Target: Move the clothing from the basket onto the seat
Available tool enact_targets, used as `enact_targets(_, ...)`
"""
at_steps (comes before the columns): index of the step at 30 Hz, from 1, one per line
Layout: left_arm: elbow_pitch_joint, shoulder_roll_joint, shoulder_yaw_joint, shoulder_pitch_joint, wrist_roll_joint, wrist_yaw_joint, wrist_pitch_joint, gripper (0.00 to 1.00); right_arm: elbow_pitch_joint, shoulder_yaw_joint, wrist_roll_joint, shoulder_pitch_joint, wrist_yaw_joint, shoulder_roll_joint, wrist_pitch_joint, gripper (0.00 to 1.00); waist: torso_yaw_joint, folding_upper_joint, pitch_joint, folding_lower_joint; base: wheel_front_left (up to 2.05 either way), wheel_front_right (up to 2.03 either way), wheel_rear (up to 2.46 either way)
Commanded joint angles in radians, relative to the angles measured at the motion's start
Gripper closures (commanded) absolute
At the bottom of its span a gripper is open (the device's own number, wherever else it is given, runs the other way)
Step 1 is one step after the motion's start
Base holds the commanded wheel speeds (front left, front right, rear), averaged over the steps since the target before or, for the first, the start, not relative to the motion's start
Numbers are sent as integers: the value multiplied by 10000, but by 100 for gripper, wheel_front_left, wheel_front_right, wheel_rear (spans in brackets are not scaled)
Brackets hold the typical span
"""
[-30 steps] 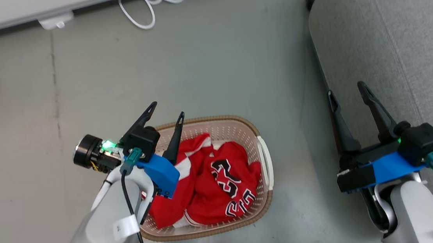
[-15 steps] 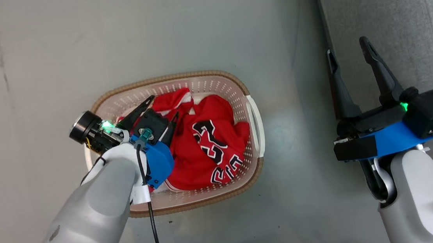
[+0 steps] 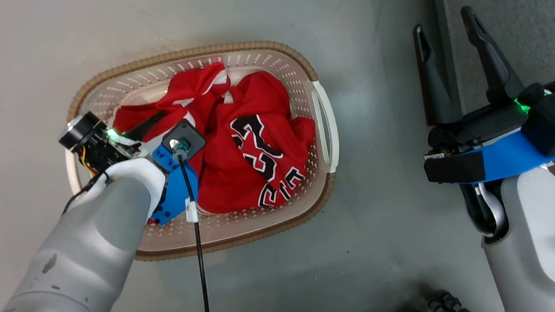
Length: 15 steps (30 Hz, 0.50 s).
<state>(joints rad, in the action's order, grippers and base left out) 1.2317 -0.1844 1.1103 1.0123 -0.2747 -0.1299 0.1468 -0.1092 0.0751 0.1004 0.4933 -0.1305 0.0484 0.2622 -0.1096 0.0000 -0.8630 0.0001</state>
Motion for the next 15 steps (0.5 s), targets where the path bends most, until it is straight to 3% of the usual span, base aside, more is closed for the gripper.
enact_targets(1,69,-75,222,345,-111,-6,-176,0,49,34,-12,249,-4,34,42,0,-74,0,-336,-1,0,0,0)
enact_targets(15,383,-456,1131,1175,-1130,-4,-1819,0,177,221,205,619,-4,34,42,0,-438,0,-1309,-1,0,0,0)
